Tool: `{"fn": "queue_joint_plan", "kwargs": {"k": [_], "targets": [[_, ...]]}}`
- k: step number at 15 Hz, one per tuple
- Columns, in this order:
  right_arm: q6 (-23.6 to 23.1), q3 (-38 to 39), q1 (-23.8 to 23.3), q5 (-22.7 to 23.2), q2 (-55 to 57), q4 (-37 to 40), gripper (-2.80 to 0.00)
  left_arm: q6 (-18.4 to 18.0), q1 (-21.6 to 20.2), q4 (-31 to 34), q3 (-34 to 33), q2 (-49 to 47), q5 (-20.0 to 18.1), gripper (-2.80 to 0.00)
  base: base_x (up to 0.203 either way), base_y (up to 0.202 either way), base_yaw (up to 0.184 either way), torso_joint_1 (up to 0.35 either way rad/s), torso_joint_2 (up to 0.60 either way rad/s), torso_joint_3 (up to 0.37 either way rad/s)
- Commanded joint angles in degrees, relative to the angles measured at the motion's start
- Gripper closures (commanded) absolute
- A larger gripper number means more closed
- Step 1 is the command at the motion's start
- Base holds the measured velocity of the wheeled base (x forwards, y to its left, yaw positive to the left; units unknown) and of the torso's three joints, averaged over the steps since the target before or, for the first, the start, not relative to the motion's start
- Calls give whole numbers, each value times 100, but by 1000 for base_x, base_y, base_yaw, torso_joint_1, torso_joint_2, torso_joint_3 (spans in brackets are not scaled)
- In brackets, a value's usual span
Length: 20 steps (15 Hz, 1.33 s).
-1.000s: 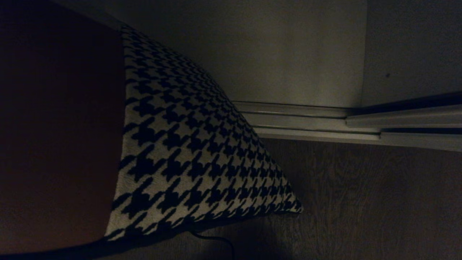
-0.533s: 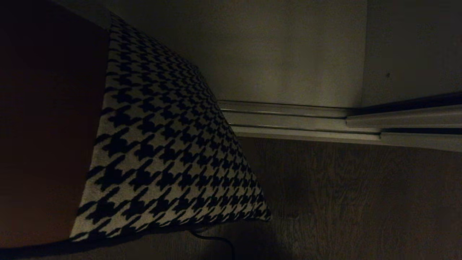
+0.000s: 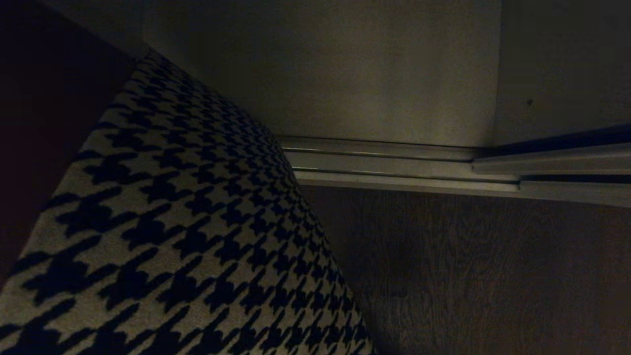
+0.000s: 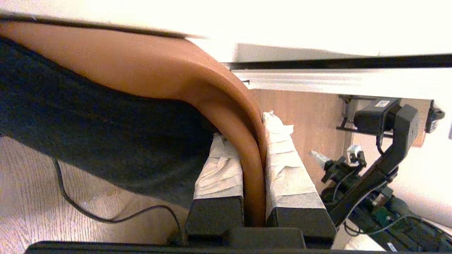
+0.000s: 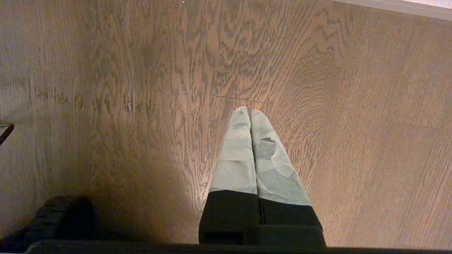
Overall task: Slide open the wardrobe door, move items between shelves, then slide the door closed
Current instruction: Place the pillow on the higher shelf
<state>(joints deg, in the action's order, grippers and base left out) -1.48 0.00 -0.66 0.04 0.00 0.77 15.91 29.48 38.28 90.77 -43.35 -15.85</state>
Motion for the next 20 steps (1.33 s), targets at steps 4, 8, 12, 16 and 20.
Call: {"fn": "queue_joint_plan", "kwargs": {"k": [4,8,12,16,20], "targets": [[-2,18,4,-4,9,2,0,0,-107,57,-24,99,97,0,0,0,0,0,0,0],[-2,18,-4,1,9,2,0,-13,-333,13,69,15,147,0,0,0,0,0,0,0],[-2,18,4,-3,9,2,0,-35,-425,36,20,19,169,0,0,0,0,0,0,0],[-2,18,4,-3,9,2,0,-61,-425,46,138,40,253,0,0,0,0,0,0,0],[-2,18,-4,-4,9,2,0,-75,-423,-22,-171,-150,752,0,0,0,0,0,0,0]]}}
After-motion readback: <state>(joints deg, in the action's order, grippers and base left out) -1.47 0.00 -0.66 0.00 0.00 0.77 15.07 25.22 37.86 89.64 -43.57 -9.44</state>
